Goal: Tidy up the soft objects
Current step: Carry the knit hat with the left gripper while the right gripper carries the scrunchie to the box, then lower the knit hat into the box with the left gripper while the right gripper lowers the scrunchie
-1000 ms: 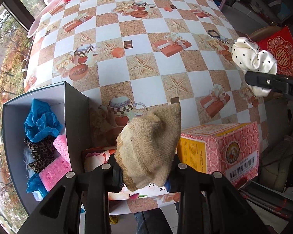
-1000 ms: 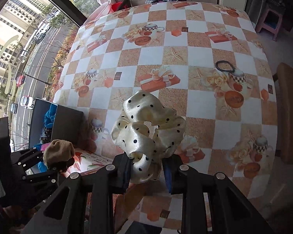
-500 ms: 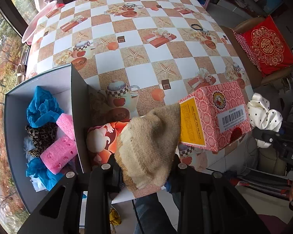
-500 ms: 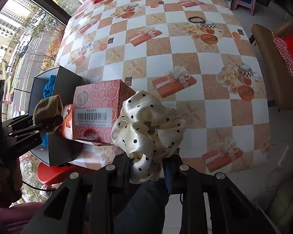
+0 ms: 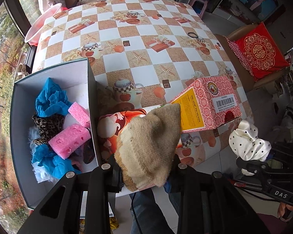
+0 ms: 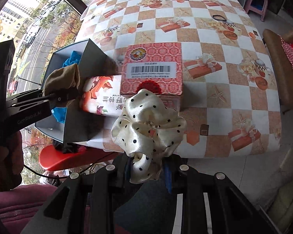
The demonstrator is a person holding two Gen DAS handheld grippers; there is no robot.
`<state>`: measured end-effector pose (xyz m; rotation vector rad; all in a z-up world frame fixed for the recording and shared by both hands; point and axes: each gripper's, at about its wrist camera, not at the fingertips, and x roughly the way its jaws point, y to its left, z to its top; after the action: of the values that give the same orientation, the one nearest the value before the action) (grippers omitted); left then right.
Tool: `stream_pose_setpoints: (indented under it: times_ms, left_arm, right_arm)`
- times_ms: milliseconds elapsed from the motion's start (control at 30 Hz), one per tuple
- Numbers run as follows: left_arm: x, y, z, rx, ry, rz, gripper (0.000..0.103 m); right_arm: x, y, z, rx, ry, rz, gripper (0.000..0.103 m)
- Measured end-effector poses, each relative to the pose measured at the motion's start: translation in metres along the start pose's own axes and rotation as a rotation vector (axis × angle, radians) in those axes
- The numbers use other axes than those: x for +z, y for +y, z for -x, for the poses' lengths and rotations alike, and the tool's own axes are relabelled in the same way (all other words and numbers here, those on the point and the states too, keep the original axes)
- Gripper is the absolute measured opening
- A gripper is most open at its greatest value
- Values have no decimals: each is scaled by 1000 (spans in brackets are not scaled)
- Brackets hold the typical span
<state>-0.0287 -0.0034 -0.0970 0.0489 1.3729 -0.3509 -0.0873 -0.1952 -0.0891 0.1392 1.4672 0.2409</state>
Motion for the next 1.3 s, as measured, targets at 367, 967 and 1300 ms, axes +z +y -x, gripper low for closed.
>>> stream_pose_setpoints:
  times_ms: [367,967,1300]
  left_arm:
    - [-17,40,24,9,-64,114,33]
    - [-54,118,49,100,-128,408,33]
    - [-67,143,53,126,-130,503,33]
  right_arm:
    - [28,60,3,18,-23,157,29]
    - [78,160,-12,65,12,441,29]
    - [93,200,-28,89,46,539,29]
